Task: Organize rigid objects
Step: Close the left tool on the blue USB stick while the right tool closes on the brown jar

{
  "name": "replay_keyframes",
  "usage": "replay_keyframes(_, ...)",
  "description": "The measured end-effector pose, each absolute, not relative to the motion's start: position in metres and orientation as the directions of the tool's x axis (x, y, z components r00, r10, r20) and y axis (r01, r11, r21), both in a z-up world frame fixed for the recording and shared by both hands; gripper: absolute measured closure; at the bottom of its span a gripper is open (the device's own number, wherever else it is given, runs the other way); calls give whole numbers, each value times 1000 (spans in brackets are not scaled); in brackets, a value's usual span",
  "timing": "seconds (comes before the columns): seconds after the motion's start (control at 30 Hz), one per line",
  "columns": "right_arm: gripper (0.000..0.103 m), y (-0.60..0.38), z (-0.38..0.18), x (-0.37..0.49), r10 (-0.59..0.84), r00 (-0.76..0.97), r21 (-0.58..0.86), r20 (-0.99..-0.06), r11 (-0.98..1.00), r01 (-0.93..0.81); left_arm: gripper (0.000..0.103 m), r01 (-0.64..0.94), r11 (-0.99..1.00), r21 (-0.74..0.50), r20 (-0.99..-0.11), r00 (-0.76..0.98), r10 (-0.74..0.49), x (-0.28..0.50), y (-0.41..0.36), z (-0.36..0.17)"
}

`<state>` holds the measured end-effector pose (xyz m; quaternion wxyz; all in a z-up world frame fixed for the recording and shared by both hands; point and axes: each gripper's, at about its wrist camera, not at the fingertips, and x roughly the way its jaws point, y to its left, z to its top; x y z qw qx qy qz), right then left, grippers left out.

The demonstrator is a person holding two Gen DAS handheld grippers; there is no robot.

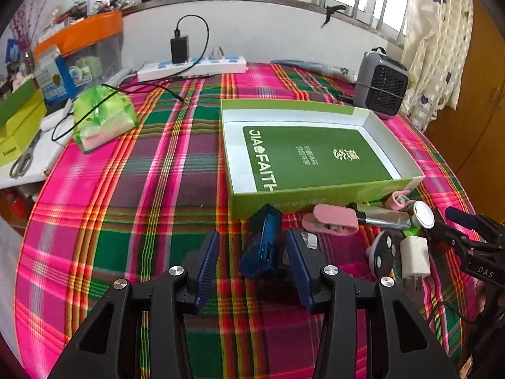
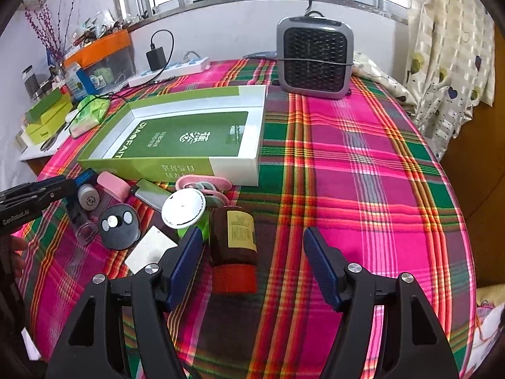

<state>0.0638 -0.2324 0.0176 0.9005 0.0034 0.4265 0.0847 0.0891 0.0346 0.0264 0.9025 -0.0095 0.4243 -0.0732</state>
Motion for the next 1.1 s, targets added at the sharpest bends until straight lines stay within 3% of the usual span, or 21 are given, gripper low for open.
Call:
replay_keyframes(0.47, 36, -230, 8, 79, 141, 583, 61, -800, 986, -155, 60, 142, 984, -105, -782, 599, -170, 95, 37, 24)
replay_keyframes(1.1, 36, -231, 7, 79, 132, 586, 50, -800, 987, -153, 60, 136, 990, -45, -813, 571, -115, 107, 27, 8)
